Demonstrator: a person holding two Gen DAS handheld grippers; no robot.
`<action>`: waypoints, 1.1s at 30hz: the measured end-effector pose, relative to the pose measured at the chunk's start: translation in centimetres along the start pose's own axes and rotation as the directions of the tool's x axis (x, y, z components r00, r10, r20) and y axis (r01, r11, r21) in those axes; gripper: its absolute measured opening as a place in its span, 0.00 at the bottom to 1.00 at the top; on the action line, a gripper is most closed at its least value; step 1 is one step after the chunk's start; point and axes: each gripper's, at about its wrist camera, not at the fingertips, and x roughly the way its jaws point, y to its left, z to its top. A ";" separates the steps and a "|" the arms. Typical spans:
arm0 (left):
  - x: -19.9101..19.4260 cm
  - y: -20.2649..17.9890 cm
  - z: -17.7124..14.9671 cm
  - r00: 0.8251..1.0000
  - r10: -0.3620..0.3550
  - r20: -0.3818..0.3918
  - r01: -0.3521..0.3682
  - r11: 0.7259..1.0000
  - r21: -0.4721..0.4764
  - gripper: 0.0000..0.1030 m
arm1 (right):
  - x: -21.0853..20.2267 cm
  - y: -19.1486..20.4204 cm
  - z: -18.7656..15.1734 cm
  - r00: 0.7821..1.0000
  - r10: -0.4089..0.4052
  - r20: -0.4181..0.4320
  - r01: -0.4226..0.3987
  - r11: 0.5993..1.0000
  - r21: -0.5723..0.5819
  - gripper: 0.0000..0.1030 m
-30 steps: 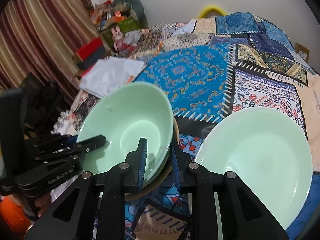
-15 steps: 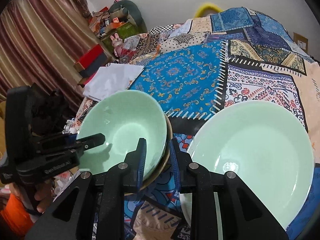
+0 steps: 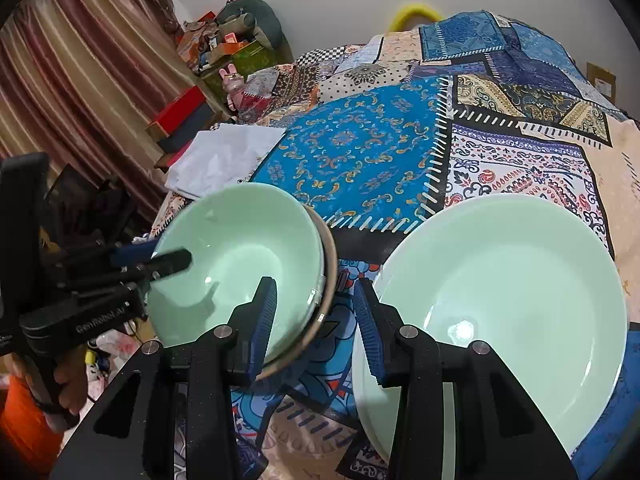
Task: Organize plates and bowls
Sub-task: 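Lower the mint green bowl into the white black-dotted bowl with both grippers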
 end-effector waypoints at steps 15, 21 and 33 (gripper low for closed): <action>2.6 3.0 -3.0 0.984 -0.155 -0.085 0.145 0.983 -0.116 0.48 | 2.7 0.6 -0.3 0.997 -0.002 -0.075 0.001 1.000 -0.019 0.36; 4.5 3.8 -3.4 0.954 -0.274 -0.122 0.248 0.949 -0.194 0.51 | 4.2 1.3 -0.4 0.994 0.002 -0.114 -0.006 0.999 -0.040 0.36; 5.1 2.4 -3.6 0.957 -0.275 -0.089 0.260 0.953 -0.155 0.42 | 5.2 1.8 -0.5 0.995 -0.031 -0.097 0.025 0.998 -0.061 0.35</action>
